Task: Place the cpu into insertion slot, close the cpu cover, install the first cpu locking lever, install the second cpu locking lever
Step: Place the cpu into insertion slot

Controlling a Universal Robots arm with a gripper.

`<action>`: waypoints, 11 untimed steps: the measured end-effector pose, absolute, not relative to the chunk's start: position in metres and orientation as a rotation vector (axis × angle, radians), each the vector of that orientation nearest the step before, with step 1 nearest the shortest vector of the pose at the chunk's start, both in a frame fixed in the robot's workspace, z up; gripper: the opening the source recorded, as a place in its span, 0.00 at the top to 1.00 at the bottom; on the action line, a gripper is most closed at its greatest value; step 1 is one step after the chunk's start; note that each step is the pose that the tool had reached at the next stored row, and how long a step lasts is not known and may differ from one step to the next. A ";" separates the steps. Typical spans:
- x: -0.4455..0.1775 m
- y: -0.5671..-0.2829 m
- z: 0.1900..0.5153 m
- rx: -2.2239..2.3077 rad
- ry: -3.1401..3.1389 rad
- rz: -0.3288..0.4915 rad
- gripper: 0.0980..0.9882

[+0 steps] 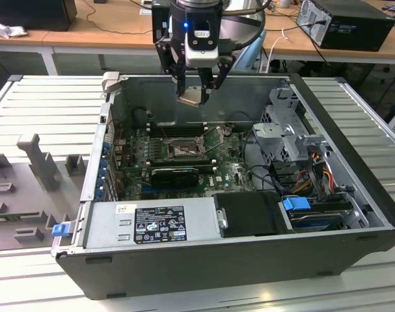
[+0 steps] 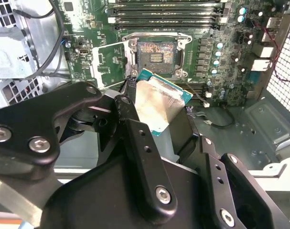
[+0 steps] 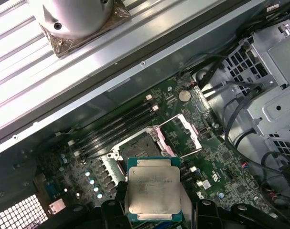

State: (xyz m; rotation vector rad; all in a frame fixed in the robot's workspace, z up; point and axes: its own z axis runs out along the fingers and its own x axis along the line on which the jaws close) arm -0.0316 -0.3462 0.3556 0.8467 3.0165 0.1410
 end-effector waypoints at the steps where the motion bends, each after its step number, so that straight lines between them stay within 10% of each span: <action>1: -0.032 -0.346 0.356 0.852 3.015 0.141 0.52; 11: -0.032 -0.346 0.355 0.918 2.993 0.141 0.52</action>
